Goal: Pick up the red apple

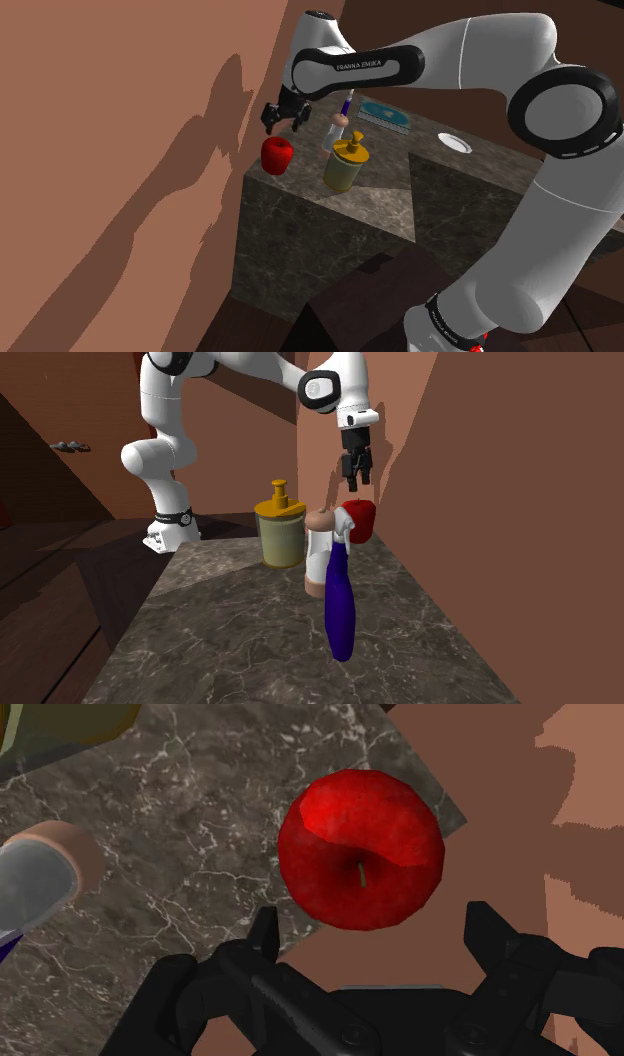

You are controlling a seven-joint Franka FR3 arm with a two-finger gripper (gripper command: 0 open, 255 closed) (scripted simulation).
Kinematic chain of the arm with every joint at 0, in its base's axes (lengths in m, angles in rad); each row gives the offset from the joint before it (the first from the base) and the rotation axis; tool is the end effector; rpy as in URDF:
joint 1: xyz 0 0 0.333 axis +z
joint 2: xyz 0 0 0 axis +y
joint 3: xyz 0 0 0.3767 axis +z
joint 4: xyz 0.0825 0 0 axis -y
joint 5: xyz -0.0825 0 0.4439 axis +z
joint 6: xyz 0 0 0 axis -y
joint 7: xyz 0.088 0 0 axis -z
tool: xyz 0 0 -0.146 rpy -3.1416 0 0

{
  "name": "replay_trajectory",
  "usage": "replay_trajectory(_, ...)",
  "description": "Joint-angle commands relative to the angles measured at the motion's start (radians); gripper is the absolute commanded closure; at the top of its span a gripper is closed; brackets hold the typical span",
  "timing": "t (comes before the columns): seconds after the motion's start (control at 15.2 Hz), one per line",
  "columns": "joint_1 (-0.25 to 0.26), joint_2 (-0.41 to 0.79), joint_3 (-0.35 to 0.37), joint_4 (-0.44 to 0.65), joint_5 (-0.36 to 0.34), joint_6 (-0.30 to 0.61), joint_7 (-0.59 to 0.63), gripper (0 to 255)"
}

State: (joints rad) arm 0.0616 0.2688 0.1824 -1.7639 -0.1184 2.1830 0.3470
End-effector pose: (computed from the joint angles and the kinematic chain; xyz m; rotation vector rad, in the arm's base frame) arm 0.7051 0.1579 0.4221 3.1232 -0.0822 0.2578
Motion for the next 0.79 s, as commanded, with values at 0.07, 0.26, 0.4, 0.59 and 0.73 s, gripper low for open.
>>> replay_trajectory(0.07,0.001,0.018,-0.002,-0.027,-0.007,0.045,0.006,0)
replay_trajectory(0.26,0.001,0.018,-0.002,-0.027,-0.007,0.045,0.005,255)
replay_trajectory(0.4,0.001,0.018,-0.002,-0.027,-0.007,0.045,0.005,255)
replay_trajectory(0.59,0.001,0.018,-0.002,-0.027,-0.007,0.045,0.005,255)
replay_trajectory(0.73,0.001,0.018,-0.002,-0.027,-0.007,0.045,0.005,255)
